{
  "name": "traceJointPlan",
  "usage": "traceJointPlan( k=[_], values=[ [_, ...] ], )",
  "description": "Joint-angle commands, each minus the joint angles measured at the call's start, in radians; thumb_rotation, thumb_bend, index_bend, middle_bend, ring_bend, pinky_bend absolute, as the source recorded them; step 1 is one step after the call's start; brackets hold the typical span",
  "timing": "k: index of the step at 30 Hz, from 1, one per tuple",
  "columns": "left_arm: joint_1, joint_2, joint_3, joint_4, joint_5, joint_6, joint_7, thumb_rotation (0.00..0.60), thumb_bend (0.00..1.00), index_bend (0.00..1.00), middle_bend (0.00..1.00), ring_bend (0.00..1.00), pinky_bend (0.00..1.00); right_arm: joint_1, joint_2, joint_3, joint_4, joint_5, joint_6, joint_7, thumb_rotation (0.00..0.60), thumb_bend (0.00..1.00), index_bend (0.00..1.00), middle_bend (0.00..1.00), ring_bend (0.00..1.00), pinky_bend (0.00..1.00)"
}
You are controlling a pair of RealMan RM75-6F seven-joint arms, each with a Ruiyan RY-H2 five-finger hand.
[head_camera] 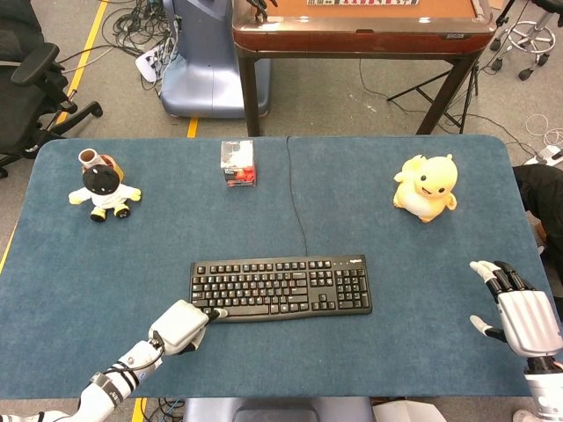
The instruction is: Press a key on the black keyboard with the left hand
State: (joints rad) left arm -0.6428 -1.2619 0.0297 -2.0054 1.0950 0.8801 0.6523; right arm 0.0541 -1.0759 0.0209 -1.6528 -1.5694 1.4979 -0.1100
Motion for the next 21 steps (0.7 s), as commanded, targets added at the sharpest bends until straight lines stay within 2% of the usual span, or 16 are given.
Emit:
traceJointPlan(
  k=[1,21],
  values=[
    [-0.013,-0.012,-0.002,0.011,-0.020,0.000,-0.003,0.600,0.80,0.19,1.00,0.92,1.00,-0.001,0.001,0.000,0.000,0.000,0.002,0.003,0.600,0.02,0.21,0.23,0.14,0.47],
    [-0.078,-0.063,0.022,0.037,-0.096,0.010,0.010,0.600,0.80,0.19,1.00,0.92,1.00,-0.004,0.009,0.005,0.000,0.006,0.008,0.015,0.600,0.02,0.21,0.23,0.14,0.47]
  ],
)
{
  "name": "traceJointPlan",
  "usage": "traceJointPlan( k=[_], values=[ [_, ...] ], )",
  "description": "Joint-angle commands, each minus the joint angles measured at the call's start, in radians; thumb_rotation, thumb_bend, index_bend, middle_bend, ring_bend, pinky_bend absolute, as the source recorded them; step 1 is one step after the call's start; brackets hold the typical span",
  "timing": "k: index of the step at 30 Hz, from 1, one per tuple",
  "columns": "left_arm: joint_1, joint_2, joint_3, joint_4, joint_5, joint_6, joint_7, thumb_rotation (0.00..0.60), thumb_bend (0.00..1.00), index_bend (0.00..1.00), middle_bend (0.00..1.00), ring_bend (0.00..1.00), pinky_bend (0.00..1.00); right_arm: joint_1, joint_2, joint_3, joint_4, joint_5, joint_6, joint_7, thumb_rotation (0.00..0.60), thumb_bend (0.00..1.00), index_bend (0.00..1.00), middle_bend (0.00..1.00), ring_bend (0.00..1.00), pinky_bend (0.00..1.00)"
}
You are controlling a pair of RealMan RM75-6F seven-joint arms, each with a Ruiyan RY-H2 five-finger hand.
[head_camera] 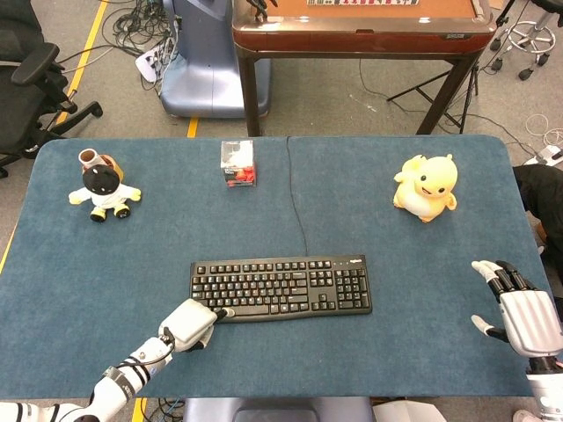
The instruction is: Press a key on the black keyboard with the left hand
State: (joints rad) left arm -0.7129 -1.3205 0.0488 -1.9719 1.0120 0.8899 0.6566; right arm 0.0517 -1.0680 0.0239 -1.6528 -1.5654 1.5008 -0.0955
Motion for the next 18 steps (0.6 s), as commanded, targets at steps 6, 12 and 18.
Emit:
traceJointPlan(
  k=[6,12,18],
  values=[
    [-0.032,-0.010,0.013,0.007,-0.066,-0.016,0.003,0.600,0.80,0.19,1.00,0.92,1.00,-0.004,0.005,0.002,0.000,-0.001,0.009,-0.003,0.600,0.02,0.21,0.23,0.14,0.47],
    [-0.045,-0.021,0.026,0.010,-0.076,-0.005,0.006,0.600,0.80,0.19,1.00,0.92,1.00,-0.002,0.004,-0.002,-0.002,-0.006,0.002,-0.002,0.600,0.02,0.21,0.24,0.14,0.47],
    [-0.029,0.019,0.025,-0.031,-0.032,0.042,-0.030,0.600,0.80,0.19,1.00,0.92,1.00,-0.006,0.007,0.001,-0.002,-0.009,0.014,0.010,0.600,0.02,0.21,0.24,0.14,0.47]
  ],
)
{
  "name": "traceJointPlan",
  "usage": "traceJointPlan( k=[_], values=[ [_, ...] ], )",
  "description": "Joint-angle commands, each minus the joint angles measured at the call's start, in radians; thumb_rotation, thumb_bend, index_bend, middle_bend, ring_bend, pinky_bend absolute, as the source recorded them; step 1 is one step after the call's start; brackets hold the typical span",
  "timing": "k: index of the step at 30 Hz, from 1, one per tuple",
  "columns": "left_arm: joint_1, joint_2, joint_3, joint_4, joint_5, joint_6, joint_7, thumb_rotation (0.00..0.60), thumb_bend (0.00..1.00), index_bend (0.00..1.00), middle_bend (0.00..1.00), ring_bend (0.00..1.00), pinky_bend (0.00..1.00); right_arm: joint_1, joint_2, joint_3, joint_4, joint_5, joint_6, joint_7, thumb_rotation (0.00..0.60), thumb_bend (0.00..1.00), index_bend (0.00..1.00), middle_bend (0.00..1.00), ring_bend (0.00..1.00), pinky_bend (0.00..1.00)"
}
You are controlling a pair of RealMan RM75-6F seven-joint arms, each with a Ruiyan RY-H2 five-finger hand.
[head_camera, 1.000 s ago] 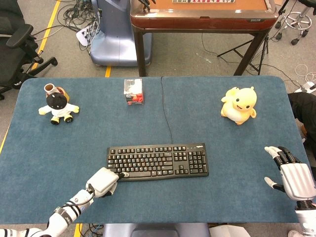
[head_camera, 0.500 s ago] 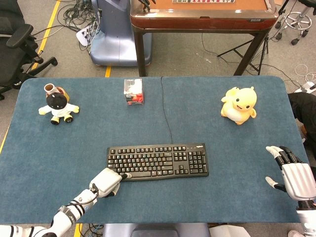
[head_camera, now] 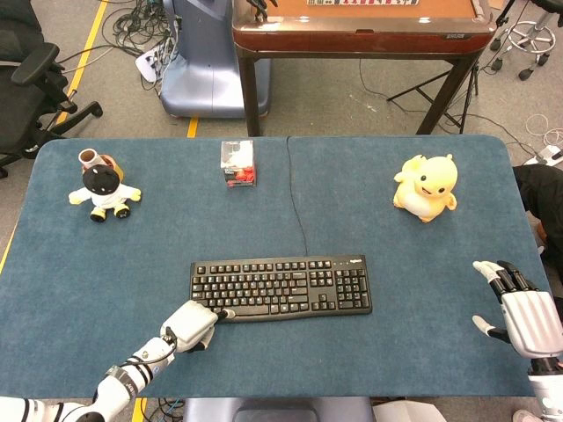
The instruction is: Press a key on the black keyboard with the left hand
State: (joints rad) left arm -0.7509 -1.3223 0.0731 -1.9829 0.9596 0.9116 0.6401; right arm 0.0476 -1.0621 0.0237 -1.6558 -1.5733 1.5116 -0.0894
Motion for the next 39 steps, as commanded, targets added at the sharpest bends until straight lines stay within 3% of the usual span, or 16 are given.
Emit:
traceJointPlan(
  k=[1,7,10,11,13,15,17,25,33,39],
  values=[
    [0.014,0.031,0.002,-0.029,0.030,0.032,-0.018,0.600,0.80,0.19,1.00,0.92,1.00,-0.002,0.001,0.001,0.001,-0.001,0.003,0.006,0.600,0.02,0.21,0.24,0.14,0.47],
    [0.087,0.113,0.028,-0.093,0.132,0.138,-0.077,0.600,0.80,0.19,1.00,0.89,1.00,-0.001,-0.001,-0.001,0.002,-0.001,-0.003,-0.002,0.600,0.02,0.21,0.24,0.14,0.47],
    [0.144,0.161,0.055,-0.124,0.200,0.210,-0.108,0.600,0.80,0.19,0.95,0.82,0.98,0.001,-0.004,-0.001,0.002,0.002,-0.008,-0.009,0.600,0.02,0.21,0.24,0.14,0.47],
    [0.172,0.176,0.069,-0.139,0.231,0.249,-0.113,0.600,0.80,0.19,0.89,0.77,0.94,0.002,-0.006,-0.001,0.002,0.004,-0.011,-0.013,0.600,0.02,0.21,0.24,0.14,0.47],
    [0.219,0.189,0.091,-0.153,0.290,0.312,-0.116,0.600,0.77,0.21,0.63,0.58,0.82,0.004,-0.009,-0.001,0.003,0.008,-0.016,-0.020,0.600,0.02,0.21,0.24,0.14,0.47],
    [0.275,0.196,0.122,-0.155,0.360,0.382,-0.107,0.600,0.75,0.24,0.46,0.47,0.75,0.005,-0.012,-0.002,0.002,0.008,-0.020,-0.030,0.600,0.02,0.21,0.24,0.14,0.47],
    [0.317,0.201,0.144,-0.154,0.401,0.427,-0.100,0.600,0.73,0.28,0.36,0.39,0.66,0.006,-0.015,-0.003,0.001,0.007,-0.021,-0.036,0.600,0.02,0.21,0.24,0.14,0.47],
    [0.459,0.191,0.165,-0.062,0.452,0.562,-0.097,0.600,0.71,0.34,0.34,0.35,0.54,0.001,-0.017,-0.003,0.001,0.010,-0.015,-0.042,0.600,0.02,0.21,0.24,0.14,0.47],
    [0.515,0.152,0.080,0.050,0.393,0.610,-0.106,0.600,0.71,0.37,0.34,0.35,0.51,-0.006,-0.017,0.002,0.003,0.024,-0.009,-0.044,0.600,0.02,0.21,0.24,0.14,0.47],
    [0.524,0.149,0.064,0.062,0.369,0.576,-0.094,0.600,0.71,0.37,0.34,0.35,0.51,0.000,-0.011,-0.001,0.003,0.028,-0.028,-0.030,0.600,0.02,0.21,0.24,0.14,0.47]
  ],
)
